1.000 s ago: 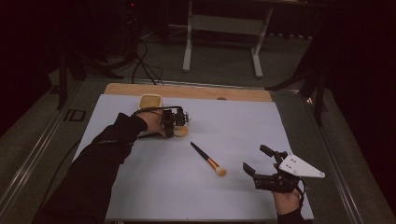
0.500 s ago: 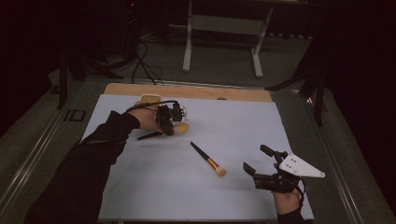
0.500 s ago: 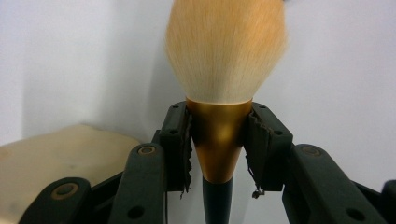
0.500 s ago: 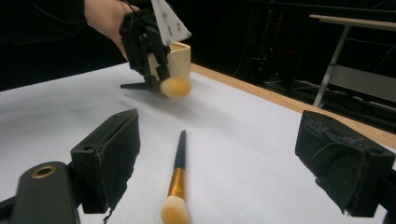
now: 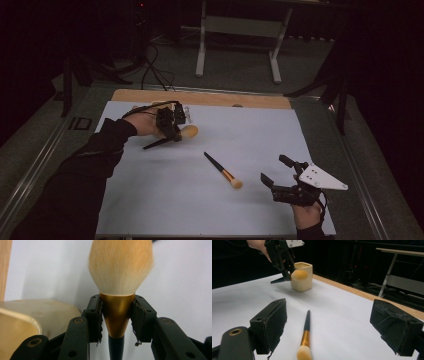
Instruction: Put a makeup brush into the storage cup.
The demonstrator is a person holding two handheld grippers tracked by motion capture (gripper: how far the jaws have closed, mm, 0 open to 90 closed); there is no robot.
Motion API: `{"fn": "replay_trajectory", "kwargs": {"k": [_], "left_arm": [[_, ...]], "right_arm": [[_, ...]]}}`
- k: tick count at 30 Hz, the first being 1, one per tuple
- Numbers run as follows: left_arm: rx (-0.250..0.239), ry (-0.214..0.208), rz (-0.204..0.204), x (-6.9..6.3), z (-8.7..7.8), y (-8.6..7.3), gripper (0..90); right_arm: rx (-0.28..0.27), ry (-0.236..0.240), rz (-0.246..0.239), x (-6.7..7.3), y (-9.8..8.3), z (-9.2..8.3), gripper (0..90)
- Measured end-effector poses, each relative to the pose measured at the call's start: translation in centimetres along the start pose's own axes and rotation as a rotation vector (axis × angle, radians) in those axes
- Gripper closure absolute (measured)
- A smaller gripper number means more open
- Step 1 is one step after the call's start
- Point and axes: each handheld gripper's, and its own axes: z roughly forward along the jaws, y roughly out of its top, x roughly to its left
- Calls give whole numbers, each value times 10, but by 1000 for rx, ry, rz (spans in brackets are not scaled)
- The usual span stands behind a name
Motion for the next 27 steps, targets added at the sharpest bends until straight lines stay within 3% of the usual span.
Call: {"fn": "replay_trajectory", "kwargs": {"k": [9,27], "left_arm": [[-101,-6,-22,2,-20,-11,635],[-233,-21,-74,1,-53,-35,635]], "right_arm": [[0,0,0,0,0,0,137],[-6,-13,-11,1,1,0,137]]}}
